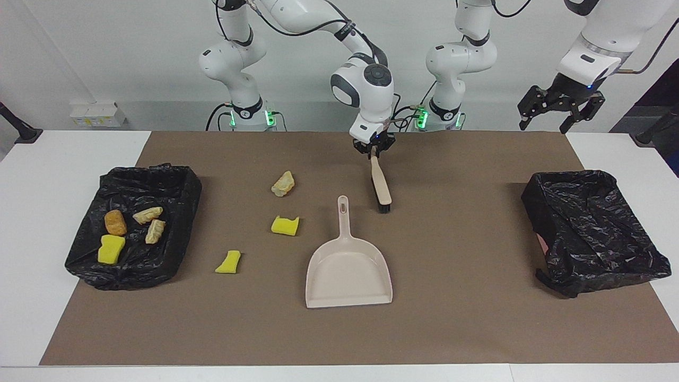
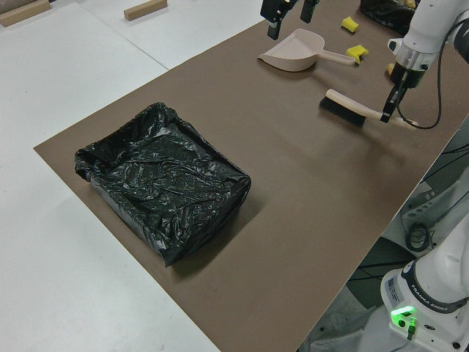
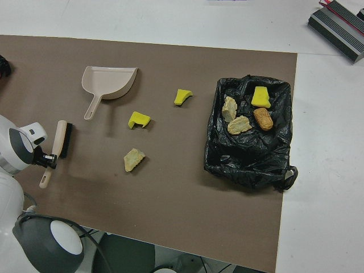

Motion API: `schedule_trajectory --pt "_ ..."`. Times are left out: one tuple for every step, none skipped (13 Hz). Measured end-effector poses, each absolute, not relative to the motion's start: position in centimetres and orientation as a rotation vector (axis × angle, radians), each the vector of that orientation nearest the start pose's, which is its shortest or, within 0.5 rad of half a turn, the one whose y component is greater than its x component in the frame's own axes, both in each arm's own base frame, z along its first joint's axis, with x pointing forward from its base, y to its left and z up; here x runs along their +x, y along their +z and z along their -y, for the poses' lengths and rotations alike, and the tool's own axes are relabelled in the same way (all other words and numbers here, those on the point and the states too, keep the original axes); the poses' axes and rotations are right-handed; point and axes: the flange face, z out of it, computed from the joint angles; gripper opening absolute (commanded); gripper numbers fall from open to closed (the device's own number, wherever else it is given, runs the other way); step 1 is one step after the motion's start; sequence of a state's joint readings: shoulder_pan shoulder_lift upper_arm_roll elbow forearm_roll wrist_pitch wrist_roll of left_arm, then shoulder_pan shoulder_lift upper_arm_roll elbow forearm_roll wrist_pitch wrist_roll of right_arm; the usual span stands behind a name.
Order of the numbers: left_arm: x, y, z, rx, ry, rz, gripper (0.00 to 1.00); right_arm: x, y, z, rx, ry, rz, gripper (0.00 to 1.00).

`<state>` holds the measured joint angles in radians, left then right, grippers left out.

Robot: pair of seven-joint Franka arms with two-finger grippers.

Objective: Sweep and dump trash in bin
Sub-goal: 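Grasp the wooden brush handle with the right gripper and lift it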

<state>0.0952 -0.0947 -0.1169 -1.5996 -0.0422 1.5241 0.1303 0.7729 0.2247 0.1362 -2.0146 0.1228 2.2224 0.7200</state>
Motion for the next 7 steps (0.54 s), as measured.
schedule_trajectory --pt "52.0 65.7 1.9 -3.162 -0.032 -0.244 1.00 36.2 34.2 -46.5 -3.057 0.159 0.166 0.00" --pt "52.0 65.7 1.9 -3.162 -0.032 -0.244 1.00 36.3 34.2 -46.5 -3.057 0.159 0.163 0.00" --pt "52.0 65.7 1.9 -3.162 -0.032 -0.244 1.00 36.4 34.3 -46.4 -3.060 0.164 0.159 0.00" --pt "52.0 65.7 1.9 -3.162 -0.032 -0.244 1.00 36.4 34.7 -46.2 -3.067 0.179 0.154 0.00" --pt "52.0 65.7 1.9 -3.162 -0.031 -0.244 1.00 36.7 35.7 -45.8 -3.074 0.192 0.142 0.00" --pt "52.0 65.7 2.0 -3.162 -0.031 -0.245 1.00 36.9 37.5 -45.1 -3.080 0.204 0.126 0.00" --pt "52.0 65.7 2.3 -3.161 -0.031 -0.256 1.00 37.0 40.0 -44.0 -3.087 0.213 0.113 0.00"
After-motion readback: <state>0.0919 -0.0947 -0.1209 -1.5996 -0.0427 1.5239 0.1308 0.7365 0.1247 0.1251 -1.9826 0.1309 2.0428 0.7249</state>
